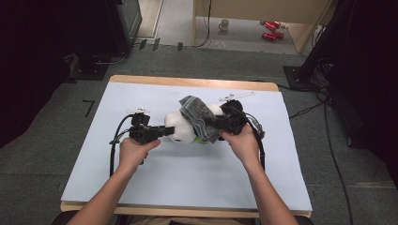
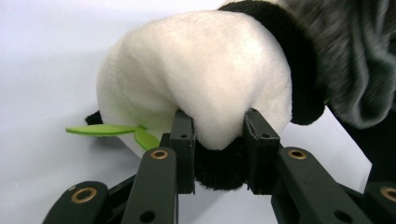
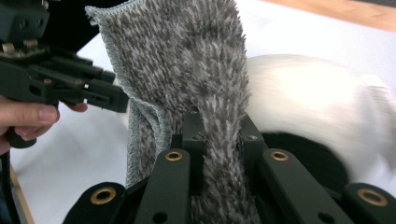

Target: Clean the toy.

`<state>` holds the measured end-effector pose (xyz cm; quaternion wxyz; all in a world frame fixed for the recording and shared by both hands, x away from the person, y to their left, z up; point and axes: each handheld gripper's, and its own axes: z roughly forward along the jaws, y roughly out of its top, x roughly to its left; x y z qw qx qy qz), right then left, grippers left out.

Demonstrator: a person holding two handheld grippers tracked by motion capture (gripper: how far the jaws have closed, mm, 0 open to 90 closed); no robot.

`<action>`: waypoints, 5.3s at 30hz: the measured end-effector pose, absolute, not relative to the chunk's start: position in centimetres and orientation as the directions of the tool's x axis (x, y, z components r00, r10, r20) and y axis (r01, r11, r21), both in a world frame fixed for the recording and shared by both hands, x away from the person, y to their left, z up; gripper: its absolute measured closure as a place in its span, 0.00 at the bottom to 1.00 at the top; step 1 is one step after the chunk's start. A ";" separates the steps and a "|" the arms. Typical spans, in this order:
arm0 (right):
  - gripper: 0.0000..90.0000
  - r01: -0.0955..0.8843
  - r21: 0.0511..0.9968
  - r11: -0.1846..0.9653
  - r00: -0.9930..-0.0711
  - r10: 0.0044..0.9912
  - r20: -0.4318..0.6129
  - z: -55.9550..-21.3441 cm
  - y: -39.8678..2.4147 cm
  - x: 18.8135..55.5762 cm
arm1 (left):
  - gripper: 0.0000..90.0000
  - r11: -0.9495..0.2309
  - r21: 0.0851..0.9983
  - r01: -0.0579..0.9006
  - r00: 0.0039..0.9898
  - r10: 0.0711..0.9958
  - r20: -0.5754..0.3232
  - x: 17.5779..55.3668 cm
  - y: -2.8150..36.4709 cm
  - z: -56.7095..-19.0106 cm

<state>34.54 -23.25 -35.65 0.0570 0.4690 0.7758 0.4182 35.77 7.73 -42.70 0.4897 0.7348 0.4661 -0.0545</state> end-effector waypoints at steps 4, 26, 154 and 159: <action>0.88 0.690 0.703 0.173 -0.525 0.788 0.321 -35.4 -24.7 34.8 | 0.77 -0.093 0.678 0.729 0.570 0.630 -0.527 35.9 7.8 -42.9; 0.88 0.692 0.711 0.126 -0.497 0.798 0.342 -36.2 -25.3 35.6 | 0.37 -0.261 0.840 0.475 0.758 0.606 -0.240 35.1 7.4 -44.9; 0.88 0.752 0.650 -0.112 -0.285 0.834 0.473 -40.5 -32.9 37.4 | 0.83 -0.221 0.804 0.552 0.705 0.638 -0.309 34.9 6.7 -44.0; 0.89 0.742 0.659 -0.121 -0.268 0.848 0.458 -40.4 -33.3 37.3 | 0.83 -0.213 0.802 0.559 0.698 0.643 -0.316 34.9 6.8 -43.9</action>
